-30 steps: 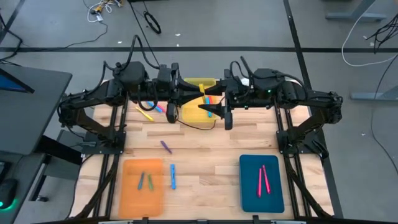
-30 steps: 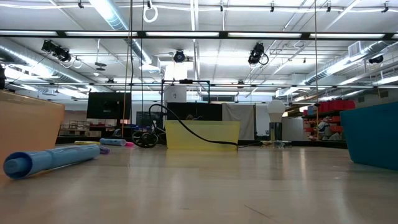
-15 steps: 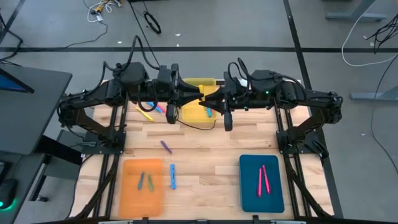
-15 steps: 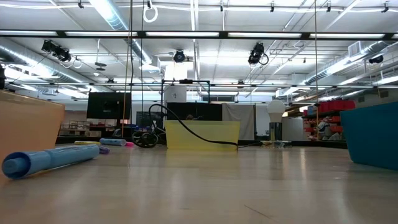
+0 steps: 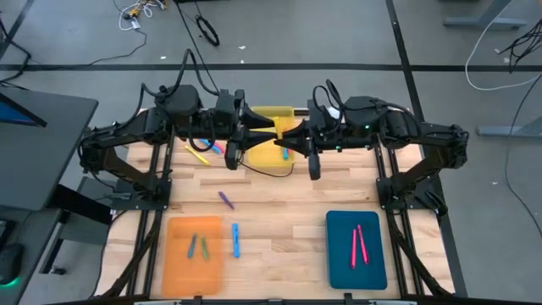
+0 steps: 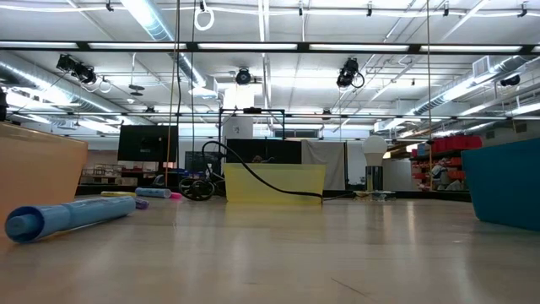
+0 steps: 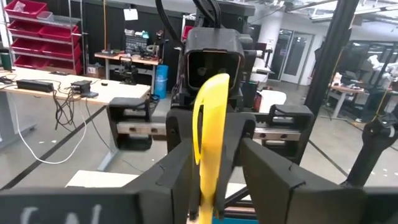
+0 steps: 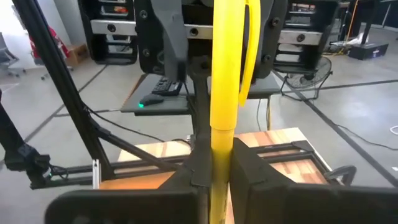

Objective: Pick & Place Markers
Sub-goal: Put the bottom yellow highlighter pen into the blue bin

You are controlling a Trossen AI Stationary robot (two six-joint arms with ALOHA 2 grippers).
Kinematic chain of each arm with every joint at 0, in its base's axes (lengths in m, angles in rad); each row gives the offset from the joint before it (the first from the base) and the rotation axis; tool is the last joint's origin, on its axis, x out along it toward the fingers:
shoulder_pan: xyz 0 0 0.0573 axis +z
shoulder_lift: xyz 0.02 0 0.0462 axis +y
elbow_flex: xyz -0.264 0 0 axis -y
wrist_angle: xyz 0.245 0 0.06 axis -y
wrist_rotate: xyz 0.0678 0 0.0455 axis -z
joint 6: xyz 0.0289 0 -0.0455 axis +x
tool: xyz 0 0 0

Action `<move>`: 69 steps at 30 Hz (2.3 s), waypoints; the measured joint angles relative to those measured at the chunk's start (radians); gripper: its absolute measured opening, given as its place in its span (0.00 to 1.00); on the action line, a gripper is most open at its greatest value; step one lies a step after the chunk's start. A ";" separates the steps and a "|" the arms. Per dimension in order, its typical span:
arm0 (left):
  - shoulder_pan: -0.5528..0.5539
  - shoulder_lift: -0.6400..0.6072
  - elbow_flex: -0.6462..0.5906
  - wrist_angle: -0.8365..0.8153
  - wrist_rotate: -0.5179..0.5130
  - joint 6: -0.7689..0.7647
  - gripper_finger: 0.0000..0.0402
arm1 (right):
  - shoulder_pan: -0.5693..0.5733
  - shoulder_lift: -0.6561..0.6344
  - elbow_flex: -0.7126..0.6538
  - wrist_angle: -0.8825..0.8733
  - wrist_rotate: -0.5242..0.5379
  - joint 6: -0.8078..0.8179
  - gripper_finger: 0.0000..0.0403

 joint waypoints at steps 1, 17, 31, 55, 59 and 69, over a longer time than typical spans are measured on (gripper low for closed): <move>0.000 0.000 0.000 0.001 0.001 -0.001 0.37 | 0.000 -0.008 0.000 -0.013 0.000 -0.013 0.04; -0.001 -0.011 0.000 -0.013 0.042 -0.051 0.45 | 0.000 -0.125 0.000 -0.377 -0.136 -0.277 0.04; -0.001 -0.011 0.000 -0.019 0.037 -0.054 0.45 | 0.051 -0.173 0.000 -0.776 -0.448 -0.707 0.04; -0.001 -0.011 0.000 -0.032 -0.051 -0.152 0.45 | 0.285 -0.180 -0.049 -1.020 -0.298 -1.011 0.04; -0.001 -0.011 0.000 -0.034 -0.053 -0.156 0.45 | 0.345 -0.179 -0.143 -1.016 -0.239 -1.011 0.04; -0.001 -0.011 0.000 -0.034 -0.055 -0.205 0.45 | 0.497 -0.179 -0.426 -0.817 -0.227 -0.999 0.04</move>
